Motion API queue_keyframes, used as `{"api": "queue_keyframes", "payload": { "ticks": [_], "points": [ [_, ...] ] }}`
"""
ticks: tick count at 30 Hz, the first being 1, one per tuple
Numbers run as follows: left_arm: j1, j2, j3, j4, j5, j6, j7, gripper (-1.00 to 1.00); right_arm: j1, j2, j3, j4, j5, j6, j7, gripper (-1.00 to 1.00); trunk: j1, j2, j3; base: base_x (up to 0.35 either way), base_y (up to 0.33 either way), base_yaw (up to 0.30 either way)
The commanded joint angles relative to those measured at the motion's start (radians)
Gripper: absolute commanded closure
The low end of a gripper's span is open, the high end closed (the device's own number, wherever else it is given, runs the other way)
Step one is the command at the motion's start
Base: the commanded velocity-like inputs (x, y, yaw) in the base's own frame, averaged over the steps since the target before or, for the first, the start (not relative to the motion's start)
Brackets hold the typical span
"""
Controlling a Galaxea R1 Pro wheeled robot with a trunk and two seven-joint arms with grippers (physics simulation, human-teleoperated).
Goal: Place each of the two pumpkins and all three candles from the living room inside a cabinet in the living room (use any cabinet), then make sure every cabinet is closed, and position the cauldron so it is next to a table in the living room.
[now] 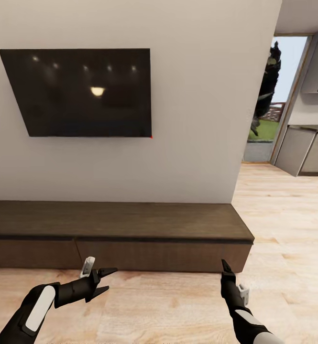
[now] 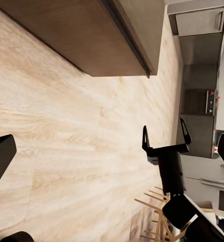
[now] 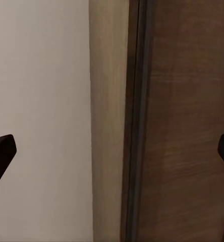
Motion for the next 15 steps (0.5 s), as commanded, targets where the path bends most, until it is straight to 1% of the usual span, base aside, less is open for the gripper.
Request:
{"api": "queue_keyframes", "payload": {
  "ticks": [1, 7, 15],
  "points": [
    [0.0, 0.0, 0.0, 0.0, 0.001, 0.0, 0.0, -1.0, 0.0, 0.0, 0.0, 0.0, 0.0, 0.0, 0.003, -1.0, 0.004, -0.007, -0.003, 0.0, 0.0, 0.0],
    [0.0, 0.0, 0.0, 0.0, 0.001, 0.0, 0.0, -1.0, 0.0, -0.001, 0.0, 0.0, 0.0, 0.0, 0.018, -1.0, 0.027, -0.049, -0.022, 0.0, 0.0, 0.0],
    [0.0, 0.002, 0.001, 0.0, 0.001, 0.0, 0.0, -1.0, 0.0, -0.001, 0.002, 0.0, 0.0, 0.001, 0.02, -1.0, 0.058, -0.105, -0.047, 0.0, 0.0, 0.0]
  ]
}}
